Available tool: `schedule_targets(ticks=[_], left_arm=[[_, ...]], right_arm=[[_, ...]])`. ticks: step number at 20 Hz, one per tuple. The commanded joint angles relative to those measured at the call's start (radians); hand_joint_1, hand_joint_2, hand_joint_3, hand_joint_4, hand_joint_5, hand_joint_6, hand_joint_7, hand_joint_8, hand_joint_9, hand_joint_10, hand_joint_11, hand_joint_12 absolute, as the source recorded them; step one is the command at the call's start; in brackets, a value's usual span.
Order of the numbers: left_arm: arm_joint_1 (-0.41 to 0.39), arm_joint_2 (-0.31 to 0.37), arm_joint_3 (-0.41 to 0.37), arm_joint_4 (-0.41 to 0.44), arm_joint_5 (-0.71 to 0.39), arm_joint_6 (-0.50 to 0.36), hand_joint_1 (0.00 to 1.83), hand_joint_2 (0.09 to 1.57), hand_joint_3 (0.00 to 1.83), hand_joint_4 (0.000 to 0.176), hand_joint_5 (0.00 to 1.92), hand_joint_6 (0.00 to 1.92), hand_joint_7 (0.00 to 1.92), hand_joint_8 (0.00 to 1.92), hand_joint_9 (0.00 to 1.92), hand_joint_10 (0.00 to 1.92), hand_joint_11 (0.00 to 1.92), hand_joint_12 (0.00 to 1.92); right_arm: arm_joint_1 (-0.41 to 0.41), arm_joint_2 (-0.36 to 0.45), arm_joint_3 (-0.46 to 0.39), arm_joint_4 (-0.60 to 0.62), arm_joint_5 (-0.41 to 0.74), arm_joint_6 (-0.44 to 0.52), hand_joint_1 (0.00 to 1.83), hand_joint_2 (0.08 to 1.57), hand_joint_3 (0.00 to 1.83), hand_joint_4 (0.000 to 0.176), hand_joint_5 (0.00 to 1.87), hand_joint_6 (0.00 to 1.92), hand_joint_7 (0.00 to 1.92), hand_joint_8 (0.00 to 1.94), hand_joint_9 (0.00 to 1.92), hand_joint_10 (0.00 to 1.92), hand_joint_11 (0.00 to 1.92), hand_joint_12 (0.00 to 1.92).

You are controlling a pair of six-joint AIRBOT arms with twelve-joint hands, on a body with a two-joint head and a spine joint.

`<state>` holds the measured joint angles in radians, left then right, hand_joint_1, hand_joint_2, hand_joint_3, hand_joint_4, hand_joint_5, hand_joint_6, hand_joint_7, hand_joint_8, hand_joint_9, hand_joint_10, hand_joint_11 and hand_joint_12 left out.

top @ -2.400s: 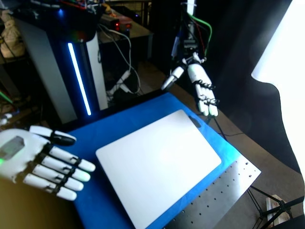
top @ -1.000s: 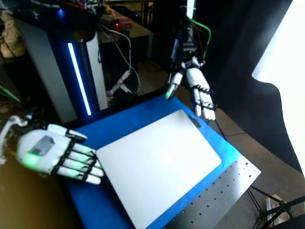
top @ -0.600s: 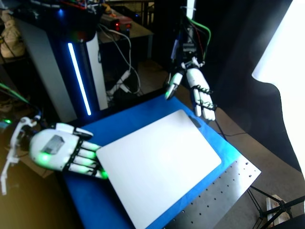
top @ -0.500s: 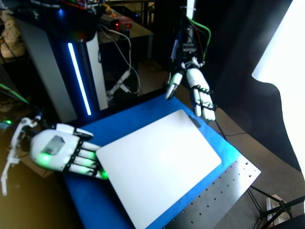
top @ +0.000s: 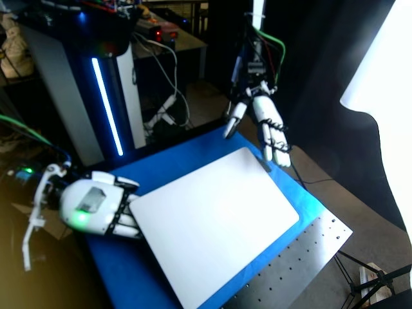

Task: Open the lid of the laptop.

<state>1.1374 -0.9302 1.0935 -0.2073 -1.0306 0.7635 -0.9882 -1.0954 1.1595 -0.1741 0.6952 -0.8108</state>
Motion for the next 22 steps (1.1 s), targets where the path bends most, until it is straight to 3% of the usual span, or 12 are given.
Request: schedule_targets(ticks=[1, 2, 3, 8, 12, 14, 17, 22], left_arm=[[-0.026, -0.012, 0.010, 0.016, -0.078, -0.004, 0.57, 1.00, 0.00, 0.139, 0.00, 0.00, 0.00, 0.00, 0.00, 0.00, 0.00, 0.00], [-0.058, -0.030, 0.027, 0.041, -0.042, -0.004, 0.63, 0.99, 0.00, 0.148, 0.00, 0.00, 0.00, 0.00, 0.00, 0.00, 0.00, 0.00], [-0.091, -0.051, 0.045, 0.068, 0.001, -0.004, 0.64, 0.96, 0.00, 0.175, 0.00, 0.00, 0.00, 0.00, 0.00, 0.00, 0.00, 0.00], [-0.188, -0.110, 0.105, 0.149, 0.122, -0.004, 0.77, 0.89, 0.00, 0.176, 0.00, 0.00, 0.00, 0.00, 0.00, 0.00, 0.00, 0.00], [-0.232, -0.142, 0.150, 0.166, 0.185, 0.004, 0.86, 0.88, 0.00, 0.176, 0.00, 0.00, 0.00, 0.00, 0.00, 0.00, 0.00, 0.00], [-0.293, -0.153, 0.162, 0.178, 0.242, 0.074, 0.89, 0.91, 0.01, 0.176, 0.00, 0.00, 0.00, 0.00, 0.00, 0.00, 0.00, 0.00], [-0.360, -0.152, 0.168, 0.187, 0.261, 0.130, 0.79, 0.95, 0.02, 0.176, 0.00, 0.00, 0.00, 0.00, 0.00, 0.00, 0.00, 0.00], [-0.453, -0.153, 0.202, 0.188, 0.248, 0.136, 0.80, 0.99, 0.01, 0.176, 0.00, 0.00, 0.00, 0.00, 0.00, 0.00, 0.00, 0.00]], right_arm=[[0.013, -0.008, 0.005, 0.017, 0.048, 0.004, 0.00, 1.31, 0.00, 0.000, 0.01, 0.00, 0.00, 0.00, 0.00, 0.00, 0.06, 0.03], [0.013, -0.008, 0.005, 0.017, 0.043, 0.004, 0.00, 1.32, 0.00, 0.000, 0.01, 0.00, 0.00, 0.00, 0.00, 0.00, 0.05, 0.02], [0.013, -0.008, 0.005, 0.017, 0.043, 0.004, 0.00, 1.32, 0.00, 0.000, 0.02, 0.01, 0.00, 0.00, 0.01, 0.00, 0.05, 0.02], [0.013, -0.011, 0.006, 0.013, 0.043, 0.004, 0.00, 1.29, 0.00, 0.000, 0.02, 0.00, 0.00, 0.00, 0.00, 0.00, 0.04, 0.02], [0.013, -0.011, 0.005, 0.012, 0.043, 0.007, 0.00, 1.27, 0.00, 0.000, 0.03, 0.00, 0.00, 0.00, 0.00, 0.00, 0.04, 0.02], [0.013, -0.011, 0.005, 0.012, 0.043, 0.017, 0.00, 1.30, 0.00, 0.000, 0.04, 0.01, 0.01, 0.00, 0.01, 0.00, 0.06, 0.02], [0.010, -0.011, 0.003, 0.010, 0.043, 0.023, 0.00, 1.30, 0.00, 0.000, 0.04, 0.00, 0.01, 0.00, 0.01, 0.00, 0.06, 0.03], [0.002, -0.011, 0.001, 0.004, 0.043, 0.030, 0.00, 1.33, 0.01, 0.000, 0.02, 0.00, 0.00, 0.00, 0.00, 0.00, 0.06, 0.03]])
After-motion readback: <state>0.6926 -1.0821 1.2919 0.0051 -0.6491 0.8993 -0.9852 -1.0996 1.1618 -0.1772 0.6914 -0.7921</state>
